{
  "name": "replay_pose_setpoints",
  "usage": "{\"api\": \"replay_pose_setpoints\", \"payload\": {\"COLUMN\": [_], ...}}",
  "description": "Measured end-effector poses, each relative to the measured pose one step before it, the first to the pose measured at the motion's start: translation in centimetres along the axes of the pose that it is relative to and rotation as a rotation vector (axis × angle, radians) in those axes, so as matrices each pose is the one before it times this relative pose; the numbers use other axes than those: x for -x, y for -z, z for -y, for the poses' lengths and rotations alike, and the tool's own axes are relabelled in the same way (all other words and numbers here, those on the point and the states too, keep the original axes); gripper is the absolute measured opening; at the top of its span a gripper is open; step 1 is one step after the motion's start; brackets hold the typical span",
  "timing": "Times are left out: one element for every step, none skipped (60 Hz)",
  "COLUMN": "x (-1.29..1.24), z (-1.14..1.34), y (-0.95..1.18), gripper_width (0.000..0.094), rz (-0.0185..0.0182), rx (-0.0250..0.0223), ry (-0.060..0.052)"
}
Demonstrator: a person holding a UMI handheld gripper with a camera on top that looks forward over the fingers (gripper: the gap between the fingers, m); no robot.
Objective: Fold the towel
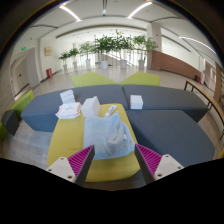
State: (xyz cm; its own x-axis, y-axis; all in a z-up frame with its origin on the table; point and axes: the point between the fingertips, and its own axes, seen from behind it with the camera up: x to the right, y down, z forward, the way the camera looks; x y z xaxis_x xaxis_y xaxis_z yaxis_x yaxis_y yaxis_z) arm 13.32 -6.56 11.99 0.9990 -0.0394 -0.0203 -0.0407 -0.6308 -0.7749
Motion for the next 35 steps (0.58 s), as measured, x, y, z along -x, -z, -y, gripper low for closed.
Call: {"api": "replay_pose_setpoints", "payload": {"x": [0.222,0.258,0.303,0.223,0.068,0.383,0.278,0.283,0.292,0.306,0.282,0.153,0.267,0.236,0.196,0.167,0.204,0.166,0.134,0.061,0.009,-0.021,-0.007,-0.002,0.005,0.022,0.041,-0.01,-0.121,-0.146,-0.09,0.004,-0.032,0.205,0.206], "z": [-0.132,-0.155,-0.328,-0.163,-0.163,-0.172,-0.168,-0.121,-0.116,-0.107,-0.102,-0.172,-0.042,0.016,-0.054,-0.037,-0.022,0.006,0.085,-0.026,0.125,0.094,0.023,-0.009,-0.029,-0.003,0.009,-0.023,-0.037,-0.062,-0.116,-0.068,-0.069,-0.194,-0.179], "y": [0.656,0.621,0.412,0.567,0.732,0.655,0.452,0.507,0.46,0.437,0.442,0.372,0.414,0.753,0.347,0.341,0.339,0.309,0.256,-0.115,0.054,0.489,0.199,0.133,0.093,0.086,0.031,-0.01,-0.062,-0.029,-0.365,-0.072,-0.225,-0.05,-0.037], "gripper_width": [0.0836,0.0835,0.0835,0.0834,0.0831,0.0833,0.0834,0.0834,0.0834,0.0831,0.0829,0.0826,0.0828,0.0831,0.0836,0.084,0.0842,0.0841,0.084,0.084,0.0841,0.0841,0.0842,0.0843,0.0844,0.0844,0.0844,0.0846,0.0845,0.0845,0.0845,0.0848,0.0845,0.0837,0.0834], "rz": [0.00416,0.00389,0.00298,0.00127,0.00044,0.00069,0.00275,0.00377,0.00346,0.00298,0.00341,0.00528,0.00425,0.00195,0.00132,0.00143,0.00293,0.00311,0.00231,0.00125,-0.0007,-0.00246,-0.0005,0.0016,0.00376,0.00487,0.00504,0.00183,-0.0023,-0.00287,-0.00022,0.00468,0.00716,0.01305,0.01242], "rx": [-0.00377,-0.00351,-0.00562,-0.00331,-0.00152,-0.00041,-0.002,-0.00286,-0.00336,-0.00385,-0.00575,-0.00775,-0.00633,-0.00379,-0.00398,-0.00451,-0.00615,-0.00771,-0.00899,-0.00991,-0.00911,-0.00686,-0.00578,-0.00461,-0.00357,-0.00394,-0.0045,-0.0049,-0.00368,-0.00221,-0.00302,-0.00247,-0.00099,0.00215,0.00455], "ry": [0.0062,0.0056,0.0038,0.0022,0.0018,0.003,0.0039,0.0038,0.0036,0.0046,0.0051,0.0061,0.0064,0.0056,0.0062,0.0074,0.0085,0.0097,0.01,0.0104,0.0114,0.0132,0.012,0.0093,0.0047,-0.0006,-0.0057,-0.0072,-0.0056,-0.0072,-0.0105,-0.0106,-0.012,-0.0128,-0.0122]}}
